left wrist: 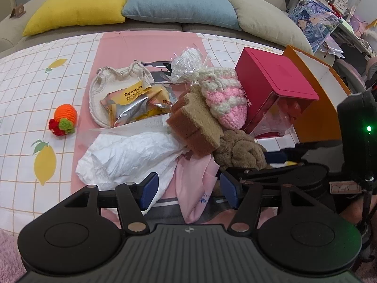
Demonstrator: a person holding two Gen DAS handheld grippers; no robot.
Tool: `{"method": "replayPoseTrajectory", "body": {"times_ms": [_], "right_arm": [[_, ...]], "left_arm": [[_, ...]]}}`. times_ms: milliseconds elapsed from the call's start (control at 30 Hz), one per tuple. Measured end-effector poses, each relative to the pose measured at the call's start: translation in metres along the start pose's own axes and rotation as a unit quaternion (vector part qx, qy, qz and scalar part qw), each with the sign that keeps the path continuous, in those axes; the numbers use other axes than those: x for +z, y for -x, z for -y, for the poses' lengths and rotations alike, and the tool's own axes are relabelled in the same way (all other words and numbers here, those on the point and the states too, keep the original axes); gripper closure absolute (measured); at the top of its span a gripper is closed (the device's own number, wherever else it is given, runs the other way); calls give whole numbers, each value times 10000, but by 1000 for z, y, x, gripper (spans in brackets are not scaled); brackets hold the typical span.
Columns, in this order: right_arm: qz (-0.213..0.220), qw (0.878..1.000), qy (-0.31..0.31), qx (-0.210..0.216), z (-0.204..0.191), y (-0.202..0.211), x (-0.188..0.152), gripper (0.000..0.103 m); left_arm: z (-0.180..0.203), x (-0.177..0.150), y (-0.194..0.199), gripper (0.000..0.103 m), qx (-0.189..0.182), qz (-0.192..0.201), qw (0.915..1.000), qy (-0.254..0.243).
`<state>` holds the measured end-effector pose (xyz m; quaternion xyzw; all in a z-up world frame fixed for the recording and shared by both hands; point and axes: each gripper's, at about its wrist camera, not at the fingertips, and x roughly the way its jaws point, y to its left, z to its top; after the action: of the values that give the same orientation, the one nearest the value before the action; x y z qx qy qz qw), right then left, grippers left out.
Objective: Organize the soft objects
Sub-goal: 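Grasp the brown teddy bear with the right tool while the left tool grasps the brown sponge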
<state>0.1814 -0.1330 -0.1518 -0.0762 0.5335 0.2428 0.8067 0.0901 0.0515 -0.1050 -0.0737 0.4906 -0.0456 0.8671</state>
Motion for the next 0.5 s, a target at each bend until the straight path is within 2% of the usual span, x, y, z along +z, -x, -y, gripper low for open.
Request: {"method": "replayPoseTrajectory", "body": {"times_ms": [33, 100, 367, 500], "right_arm": [[-3, 10000, -27, 2, 1, 2, 0, 55], [-72, 10000, 8, -24, -1, 7, 1, 57], [-153, 9960, -317, -818, 16, 41, -6, 57], [-303, 9943, -520, -881, 31, 34, -8, 57]], "left_arm": [[0, 2, -2, 31, -14, -9, 10000, 4], [0, 5, -4, 28, -15, 12, 10000, 44], [-2, 23, -25, 21, -122, 37, 9997, 211], [-8, 33, -44, 22, -146, 36, 9989, 433]]}}
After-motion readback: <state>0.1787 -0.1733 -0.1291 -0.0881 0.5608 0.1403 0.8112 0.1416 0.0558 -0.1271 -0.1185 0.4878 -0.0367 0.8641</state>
